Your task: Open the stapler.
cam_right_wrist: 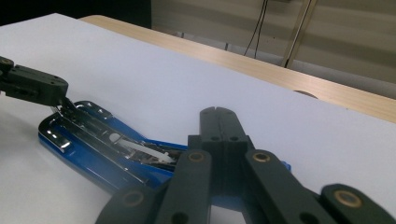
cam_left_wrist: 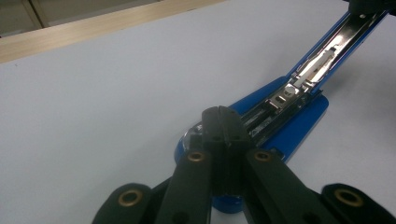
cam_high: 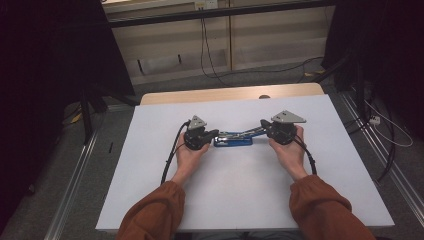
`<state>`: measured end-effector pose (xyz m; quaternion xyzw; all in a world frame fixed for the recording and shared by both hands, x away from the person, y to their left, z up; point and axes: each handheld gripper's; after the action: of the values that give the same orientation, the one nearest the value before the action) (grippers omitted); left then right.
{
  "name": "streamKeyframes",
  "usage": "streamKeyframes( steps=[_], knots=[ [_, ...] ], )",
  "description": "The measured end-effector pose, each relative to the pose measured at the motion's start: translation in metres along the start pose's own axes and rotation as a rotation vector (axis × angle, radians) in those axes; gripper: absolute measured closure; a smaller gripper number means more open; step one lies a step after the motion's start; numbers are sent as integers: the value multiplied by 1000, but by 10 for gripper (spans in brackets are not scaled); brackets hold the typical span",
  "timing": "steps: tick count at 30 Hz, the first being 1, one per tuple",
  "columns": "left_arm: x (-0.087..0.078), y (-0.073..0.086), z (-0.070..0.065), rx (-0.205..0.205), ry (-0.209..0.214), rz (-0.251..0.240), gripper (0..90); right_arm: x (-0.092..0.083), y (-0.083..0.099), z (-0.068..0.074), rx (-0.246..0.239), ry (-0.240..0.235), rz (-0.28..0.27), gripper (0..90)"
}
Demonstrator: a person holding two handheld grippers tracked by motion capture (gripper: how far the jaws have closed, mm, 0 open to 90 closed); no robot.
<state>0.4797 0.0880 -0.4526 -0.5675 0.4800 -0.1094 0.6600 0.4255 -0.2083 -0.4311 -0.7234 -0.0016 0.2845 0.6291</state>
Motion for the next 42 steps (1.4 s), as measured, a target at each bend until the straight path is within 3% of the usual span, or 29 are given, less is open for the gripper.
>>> streamKeyframes(
  steps=[5,22,42],
  knots=[
    [0,0,0,-5,2,0,900,-1,6,-2,-22,1,18,900],
    [0,0,1,-10,10,-3,900,-6,18,-20,1,0,52,900],
    [0,-1,1,-5,12,0,900,-6,19,-24,5,-23,56,900]
  ],
)
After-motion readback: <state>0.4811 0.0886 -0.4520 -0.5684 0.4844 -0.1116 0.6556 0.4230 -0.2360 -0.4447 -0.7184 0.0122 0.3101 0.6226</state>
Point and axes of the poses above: each handheld gripper's, and its own axes: x roughly forward along the jaws, y roughly out of its underside, z roughly to its left, and after that the axes turned 1 degree about -x, right-handed
